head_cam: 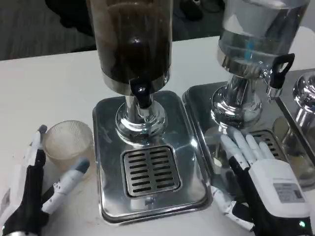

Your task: Grasp the cup under the faucet to collect the drink, then remove the cup.

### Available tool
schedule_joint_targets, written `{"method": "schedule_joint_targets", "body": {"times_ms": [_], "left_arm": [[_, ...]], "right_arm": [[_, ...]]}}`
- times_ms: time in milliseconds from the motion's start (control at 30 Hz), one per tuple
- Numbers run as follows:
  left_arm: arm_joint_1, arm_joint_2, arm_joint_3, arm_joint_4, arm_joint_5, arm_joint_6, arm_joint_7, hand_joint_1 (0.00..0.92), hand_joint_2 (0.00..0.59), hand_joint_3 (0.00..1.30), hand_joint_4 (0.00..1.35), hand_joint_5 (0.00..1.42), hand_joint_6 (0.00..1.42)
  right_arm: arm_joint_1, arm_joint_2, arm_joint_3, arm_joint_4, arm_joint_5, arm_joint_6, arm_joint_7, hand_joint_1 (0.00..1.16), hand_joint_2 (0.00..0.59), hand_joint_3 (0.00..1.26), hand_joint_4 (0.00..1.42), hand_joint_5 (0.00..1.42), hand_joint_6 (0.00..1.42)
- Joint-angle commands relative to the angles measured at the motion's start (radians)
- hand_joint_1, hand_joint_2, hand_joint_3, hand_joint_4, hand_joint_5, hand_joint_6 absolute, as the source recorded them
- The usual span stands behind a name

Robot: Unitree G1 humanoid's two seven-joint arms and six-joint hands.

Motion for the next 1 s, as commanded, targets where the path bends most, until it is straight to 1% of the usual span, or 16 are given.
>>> {"method": "schedule_joint_targets", "body": {"times_ms": [33,67,133,200,300,467,600,733,1000], "left_arm": [[-0.015,0.011,-0.008,0.045,0.012,-0.049,0.020,0.072,0.000,0.00,0.00,0.00,0.00],[-0.018,0.014,-0.008,0.056,0.012,-0.056,0.019,0.102,0.000,0.00,0.00,0.00,0.00],[-0.024,0.021,-0.009,0.075,0.006,-0.074,0.009,0.112,0.001,0.00,0.00,0.00,0.00],[-0.029,0.026,-0.010,0.084,0.011,-0.082,0.014,0.142,0.003,0.00,0.00,0.00,0.00],[-0.041,0.019,-0.006,0.108,0.002,-0.093,0.021,0.178,0.001,0.00,0.00,0.00,0.00],[-0.075,0.006,-0.001,0.167,-0.033,-0.128,0.012,0.184,0.004,0.00,0.00,0.00,0.00],[-0.111,-0.001,-0.009,0.207,-0.081,-0.149,-0.054,0.185,0.004,0.00,0.00,0.00,0.00],[-0.138,-0.009,-0.008,0.240,-0.118,-0.177,-0.084,0.185,0.003,0.00,0.00,0.00,0.00],[-0.147,0.001,-0.003,0.302,-0.119,-0.228,-0.065,0.176,0.000,0.00,0.00,0.00,0.00]], "right_arm": [[0.005,-0.001,-0.010,-0.022,0.009,0.006,0.017,0.39,0.533,0.08,0.00,0.00,0.00],[0.004,-0.002,-0.011,-0.022,0.011,0.006,0.020,0.39,0.532,0.08,0.00,0.00,0.00],[0.003,-0.004,-0.013,-0.022,0.013,0.005,0.025,0.39,0.532,0.08,0.00,0.00,0.00],[0.001,-0.005,-0.013,-0.022,0.013,0.005,0.029,0.39,0.531,0.08,0.00,0.00,0.00],[-0.002,-0.006,-0.017,-0.023,0.019,0.006,0.037,0.39,0.527,0.08,0.00,0.00,0.00],[-0.002,-0.008,-0.019,-0.029,0.025,0.005,0.060,0.39,0.523,0.09,0.00,0.00,0.00],[-0.003,-0.011,-0.026,-0.033,0.029,0.003,0.076,0.39,0.522,0.09,0.00,0.00,0.00],[-0.006,-0.010,-0.029,-0.037,0.029,0.007,0.097,0.39,0.521,0.10,0.00,0.00,0.00],[-0.007,0.018,-0.005,-0.043,-0.003,0.039,0.108,0.39,0.513,0.11,0.00,0.00,0.01]]}}
